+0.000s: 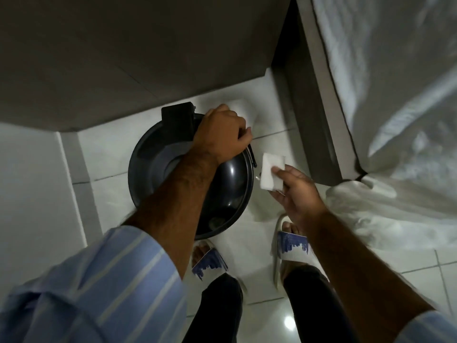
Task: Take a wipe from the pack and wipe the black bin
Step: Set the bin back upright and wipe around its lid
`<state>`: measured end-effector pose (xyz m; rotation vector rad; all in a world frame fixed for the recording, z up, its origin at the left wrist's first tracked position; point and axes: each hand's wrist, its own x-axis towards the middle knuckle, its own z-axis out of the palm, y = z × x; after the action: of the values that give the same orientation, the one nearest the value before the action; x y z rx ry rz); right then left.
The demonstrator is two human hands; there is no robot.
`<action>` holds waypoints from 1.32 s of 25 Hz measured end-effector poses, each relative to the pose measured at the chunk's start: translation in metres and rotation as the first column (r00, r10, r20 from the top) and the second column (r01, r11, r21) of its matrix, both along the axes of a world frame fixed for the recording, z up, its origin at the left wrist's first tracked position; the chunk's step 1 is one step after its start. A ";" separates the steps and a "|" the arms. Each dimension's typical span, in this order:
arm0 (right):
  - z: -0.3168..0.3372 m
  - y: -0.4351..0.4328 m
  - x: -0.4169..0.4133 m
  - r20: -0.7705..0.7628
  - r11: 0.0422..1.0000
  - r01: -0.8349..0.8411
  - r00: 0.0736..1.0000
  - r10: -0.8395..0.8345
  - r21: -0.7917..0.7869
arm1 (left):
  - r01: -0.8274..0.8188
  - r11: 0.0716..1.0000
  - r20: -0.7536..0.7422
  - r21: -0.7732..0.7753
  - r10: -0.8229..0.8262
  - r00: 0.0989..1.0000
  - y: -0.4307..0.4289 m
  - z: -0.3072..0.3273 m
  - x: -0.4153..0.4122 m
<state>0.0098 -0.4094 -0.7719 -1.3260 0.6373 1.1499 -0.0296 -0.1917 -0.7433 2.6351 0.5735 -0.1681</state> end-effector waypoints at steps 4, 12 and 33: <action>0.061 0.012 -0.003 0.092 0.986 -0.076 0.994 0.063 0.146 | -0.363 0.827 0.021 -0.430 0.411 0.912 -0.018 0.050 -0.032; 0.196 0.073 -0.011 0.261 0.860 -0.464 0.875 0.408 0.211 | -0.543 0.104 -0.290 -0.833 0.754 0.589 -0.045 0.186 -0.104; 0.212 0.022 -0.017 -0.114 0.624 -0.685 0.634 0.765 0.376 | -0.414 0.753 -0.020 -0.512 0.471 0.882 -0.108 0.231 -0.192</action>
<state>-0.0068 -0.3873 -0.5596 -1.1886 0.0424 2.0448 -0.2220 -0.3000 -0.5118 1.9231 0.9556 -0.0162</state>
